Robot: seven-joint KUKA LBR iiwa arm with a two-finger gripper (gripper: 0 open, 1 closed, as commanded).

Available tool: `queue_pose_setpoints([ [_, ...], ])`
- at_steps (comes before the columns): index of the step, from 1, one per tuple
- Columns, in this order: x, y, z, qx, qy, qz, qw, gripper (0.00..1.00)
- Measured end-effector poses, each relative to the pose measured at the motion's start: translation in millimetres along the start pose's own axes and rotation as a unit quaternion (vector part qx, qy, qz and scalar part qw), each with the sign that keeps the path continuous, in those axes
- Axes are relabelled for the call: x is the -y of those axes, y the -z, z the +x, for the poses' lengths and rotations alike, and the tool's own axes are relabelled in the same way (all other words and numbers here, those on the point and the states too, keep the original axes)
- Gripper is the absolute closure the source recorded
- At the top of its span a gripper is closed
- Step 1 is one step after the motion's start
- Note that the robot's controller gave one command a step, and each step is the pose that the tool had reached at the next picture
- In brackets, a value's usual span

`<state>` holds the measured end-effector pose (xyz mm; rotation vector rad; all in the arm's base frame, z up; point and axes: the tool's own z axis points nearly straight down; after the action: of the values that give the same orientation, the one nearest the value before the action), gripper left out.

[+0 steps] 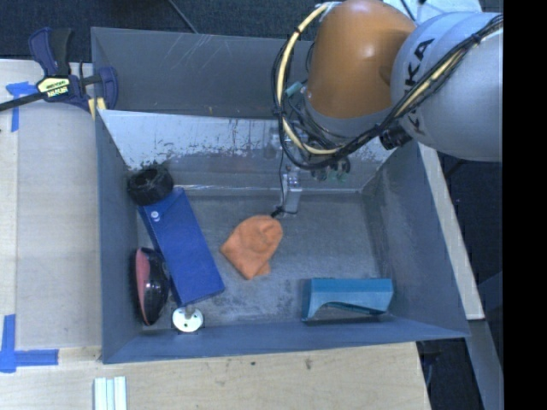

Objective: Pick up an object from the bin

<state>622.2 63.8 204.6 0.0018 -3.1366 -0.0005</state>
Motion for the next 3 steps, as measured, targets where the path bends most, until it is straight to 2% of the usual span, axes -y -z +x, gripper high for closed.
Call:
queue_pose_setpoints([
  [1, 0.2, 5.4, -1.6, 0.0045, 0.0, 0.0, 1.0, 0.0],
  [2, -3.3, -49.1, 0.2, 0.0056, 0.051, 0.0, 0.9987, 0.0],
  [3, -8.2, -78.3, 11.3, 0.001, 0.124, 0.0, 0.9923, 0.0],
])
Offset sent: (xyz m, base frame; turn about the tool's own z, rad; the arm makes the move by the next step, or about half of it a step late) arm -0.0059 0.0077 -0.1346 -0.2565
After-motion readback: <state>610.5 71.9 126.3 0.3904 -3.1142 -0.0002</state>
